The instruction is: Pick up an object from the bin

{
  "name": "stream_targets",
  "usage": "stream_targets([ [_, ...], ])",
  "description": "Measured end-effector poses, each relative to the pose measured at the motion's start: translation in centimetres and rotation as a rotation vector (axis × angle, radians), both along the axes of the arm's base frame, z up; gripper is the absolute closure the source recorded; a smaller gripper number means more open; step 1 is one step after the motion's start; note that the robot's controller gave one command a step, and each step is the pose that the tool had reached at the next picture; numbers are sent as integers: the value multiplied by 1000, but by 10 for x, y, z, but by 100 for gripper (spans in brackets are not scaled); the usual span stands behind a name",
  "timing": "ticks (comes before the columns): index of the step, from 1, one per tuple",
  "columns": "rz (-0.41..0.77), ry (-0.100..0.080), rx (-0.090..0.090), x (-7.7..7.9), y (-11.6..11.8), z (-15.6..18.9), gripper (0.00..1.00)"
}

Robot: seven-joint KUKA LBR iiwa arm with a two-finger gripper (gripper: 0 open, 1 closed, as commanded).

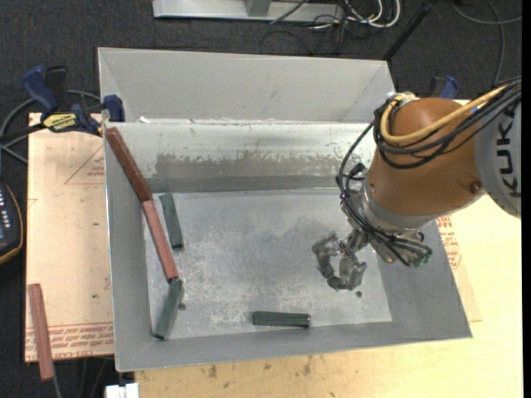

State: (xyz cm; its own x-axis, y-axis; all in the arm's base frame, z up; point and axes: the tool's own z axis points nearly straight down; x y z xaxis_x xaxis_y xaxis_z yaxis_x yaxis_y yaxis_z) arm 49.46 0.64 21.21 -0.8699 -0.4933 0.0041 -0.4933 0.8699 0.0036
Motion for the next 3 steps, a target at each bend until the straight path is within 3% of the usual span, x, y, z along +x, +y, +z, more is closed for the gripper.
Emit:
stream_targets([
  [1,-268,-4,0,7,24,-21,100],
  [2,-267,-5,-1,7,23,-20,0],
  [3,-131,-10,1,-6,25,-131,0],
])
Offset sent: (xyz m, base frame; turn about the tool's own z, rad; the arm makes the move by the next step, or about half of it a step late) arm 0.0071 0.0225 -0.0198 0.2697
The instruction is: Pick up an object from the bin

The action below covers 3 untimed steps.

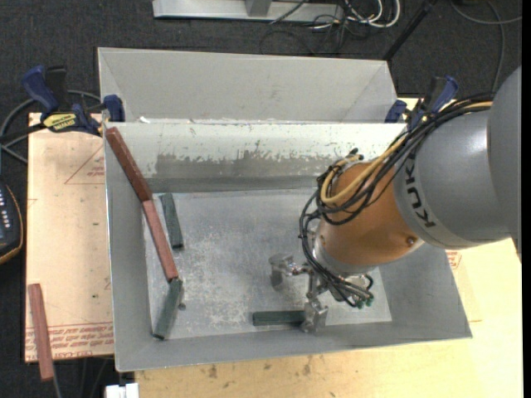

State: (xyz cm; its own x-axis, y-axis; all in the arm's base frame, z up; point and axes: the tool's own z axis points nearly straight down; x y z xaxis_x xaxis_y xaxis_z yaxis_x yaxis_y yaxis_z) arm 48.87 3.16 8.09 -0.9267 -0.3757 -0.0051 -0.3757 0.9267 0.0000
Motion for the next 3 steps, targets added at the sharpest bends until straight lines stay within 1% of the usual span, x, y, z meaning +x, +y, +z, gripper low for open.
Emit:
stream_targets([
  [1,2,4,-1,-1,0,2,100],
  [2,-23,1,0,-2,13,28,100],
  [3,27,-9,1,36,36,136,100],
])
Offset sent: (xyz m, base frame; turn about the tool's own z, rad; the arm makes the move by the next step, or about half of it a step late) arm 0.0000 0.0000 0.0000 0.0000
